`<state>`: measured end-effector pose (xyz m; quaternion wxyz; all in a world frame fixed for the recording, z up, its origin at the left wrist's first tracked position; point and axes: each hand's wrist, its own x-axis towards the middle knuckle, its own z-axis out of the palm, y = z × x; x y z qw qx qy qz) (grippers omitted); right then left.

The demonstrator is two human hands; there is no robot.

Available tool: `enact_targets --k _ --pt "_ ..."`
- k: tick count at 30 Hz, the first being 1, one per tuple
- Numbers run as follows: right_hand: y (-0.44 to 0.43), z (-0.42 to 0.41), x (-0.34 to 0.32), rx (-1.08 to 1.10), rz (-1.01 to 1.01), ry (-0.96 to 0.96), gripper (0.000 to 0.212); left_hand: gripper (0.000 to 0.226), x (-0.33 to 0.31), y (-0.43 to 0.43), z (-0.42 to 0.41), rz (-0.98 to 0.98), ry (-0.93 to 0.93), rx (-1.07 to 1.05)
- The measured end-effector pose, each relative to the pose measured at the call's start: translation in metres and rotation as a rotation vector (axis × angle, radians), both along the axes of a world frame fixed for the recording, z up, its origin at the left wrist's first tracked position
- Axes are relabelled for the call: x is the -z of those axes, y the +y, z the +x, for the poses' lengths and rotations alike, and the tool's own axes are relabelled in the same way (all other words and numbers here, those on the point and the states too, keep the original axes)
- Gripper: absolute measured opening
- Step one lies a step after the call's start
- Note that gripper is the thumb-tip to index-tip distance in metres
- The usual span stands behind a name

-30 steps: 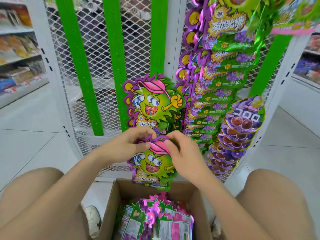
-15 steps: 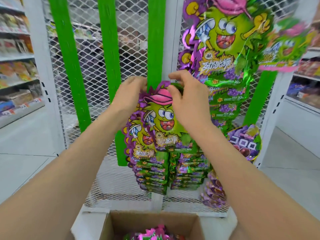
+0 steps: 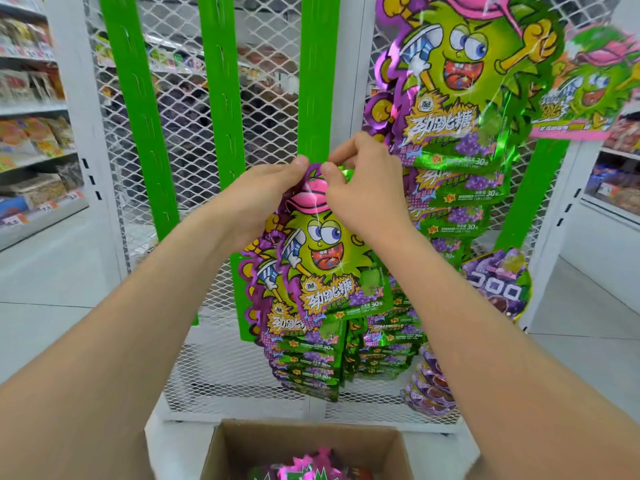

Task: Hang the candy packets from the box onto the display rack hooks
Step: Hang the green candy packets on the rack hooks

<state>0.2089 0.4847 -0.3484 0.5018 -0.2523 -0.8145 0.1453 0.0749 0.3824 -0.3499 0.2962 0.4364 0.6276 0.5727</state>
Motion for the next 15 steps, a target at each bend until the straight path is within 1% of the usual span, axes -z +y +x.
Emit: enact_targets --k 1,2,3,4,6,7,8,10,11,12,13,14,15 --pt "0.0 0.001 0.005 -0.002 -0.001 -0.015 0.013 0.068 0.002 -0.002 0.0 0.005 0.043 -0.014" --pt "0.0 0.002 0.01 -0.001 0.0 -0.017 0.013 0.054 0.003 -0.003 0.003 0.008 0.099 -0.023" --pt "0.0 0.004 0.015 0.001 -0.004 -0.012 0.012 0.045 0.005 -0.003 0.004 0.021 0.164 -0.027" --pt "0.001 0.005 0.02 -0.002 -0.01 -0.004 0.012 0.041 0.009 -0.002 0.004 0.051 0.237 -0.055" --pt "0.002 0.008 0.027 -0.014 -0.002 -0.014 0.013 0.024 0.017 -0.003 0.006 0.136 0.416 -0.151" --pt "0.001 0.011 0.03 -0.014 0.012 -0.038 0.015 0.015 0.021 -0.003 0.006 0.166 0.538 -0.214" --pt "0.0 0.014 0.033 0.001 0.049 -0.06 0.018 0.02 0.028 -0.003 0.007 0.183 0.681 -0.297" --pt "-0.006 0.023 0.041 0.046 0.218 -0.069 0.025 0.041 0.047 -0.01 0.013 0.222 0.968 -0.444" --pt "-0.012 0.029 0.048 0.057 0.302 -0.049 0.026 0.045 0.056 -0.017 0.017 0.269 1.079 -0.506" --pt "-0.018 0.035 0.058 0.04 0.351 -0.022 0.026 0.043 0.067 -0.023 0.022 0.319 1.174 -0.55" --pt "-0.025 0.041 0.072 -0.004 0.358 -0.006 0.024 0.037 0.081 -0.028 0.025 0.351 1.238 -0.559" --pt "-0.033 0.048 0.089 -0.066 0.319 -0.012 0.021 0.029 0.095 -0.033 0.026 0.358 1.264 -0.528" --pt "-0.041 0.054 0.107 -0.121 0.236 -0.055 0.019 0.021 0.111 -0.036 0.027 0.34 1.263 -0.431"
